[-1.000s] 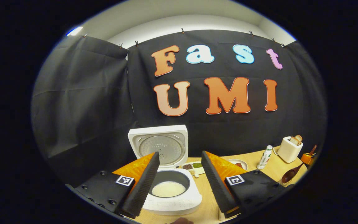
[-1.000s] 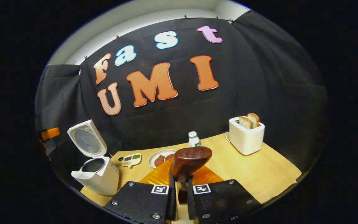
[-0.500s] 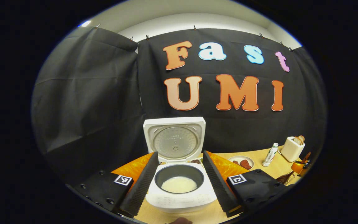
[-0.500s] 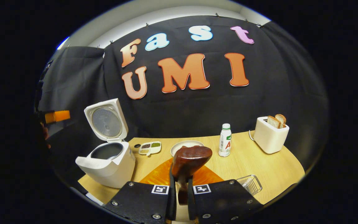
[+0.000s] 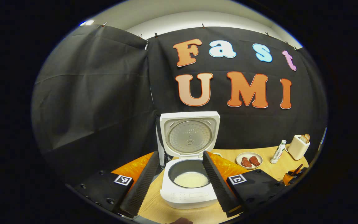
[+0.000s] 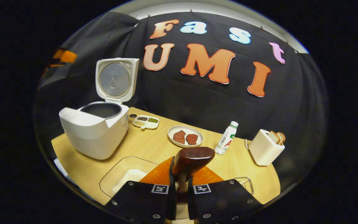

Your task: Close the left gripper, press the button to open the rice cooker; take a wooden spoon from the chopstick holder with the right hand, scoop a spoonful of rice and pour it into the rice cooker, then put the wooden spoon back into the chopstick holder.

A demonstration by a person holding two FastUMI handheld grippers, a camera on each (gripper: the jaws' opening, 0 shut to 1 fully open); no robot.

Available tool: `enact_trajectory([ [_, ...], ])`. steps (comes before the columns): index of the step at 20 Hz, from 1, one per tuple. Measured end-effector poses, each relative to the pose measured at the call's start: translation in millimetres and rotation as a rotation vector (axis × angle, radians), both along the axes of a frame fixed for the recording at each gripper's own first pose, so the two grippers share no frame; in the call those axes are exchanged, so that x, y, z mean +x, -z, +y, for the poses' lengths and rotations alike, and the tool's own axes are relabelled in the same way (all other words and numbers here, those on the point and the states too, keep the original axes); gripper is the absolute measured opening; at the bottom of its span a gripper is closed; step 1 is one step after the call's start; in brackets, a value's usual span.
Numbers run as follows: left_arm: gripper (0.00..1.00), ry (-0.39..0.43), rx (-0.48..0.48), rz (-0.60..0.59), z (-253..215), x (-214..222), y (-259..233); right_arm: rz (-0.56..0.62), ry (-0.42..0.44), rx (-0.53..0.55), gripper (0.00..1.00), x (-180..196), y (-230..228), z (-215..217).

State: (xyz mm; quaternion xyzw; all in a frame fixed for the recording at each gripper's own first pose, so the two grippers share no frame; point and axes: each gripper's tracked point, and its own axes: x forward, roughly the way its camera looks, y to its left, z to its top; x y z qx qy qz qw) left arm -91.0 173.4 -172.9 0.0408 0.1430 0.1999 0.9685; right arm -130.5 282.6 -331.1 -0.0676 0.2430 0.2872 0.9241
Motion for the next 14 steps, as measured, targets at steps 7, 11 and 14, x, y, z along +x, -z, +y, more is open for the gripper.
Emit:
enact_trajectory([
  [7,0.96,-0.015,-0.001,0.034,16,-6,12,0.060,0.031,-0.087,0.14,-33,36,-1],
  [11,0.97,-0.006,-0.004,0.042,22,-1,15,0.106,0.031,-0.078,0.14,-50,45,13],
  [14,0.97,0.011,0.005,0.045,23,4,16,0.154,0.064,-0.036,0.12,-48,46,18],
])
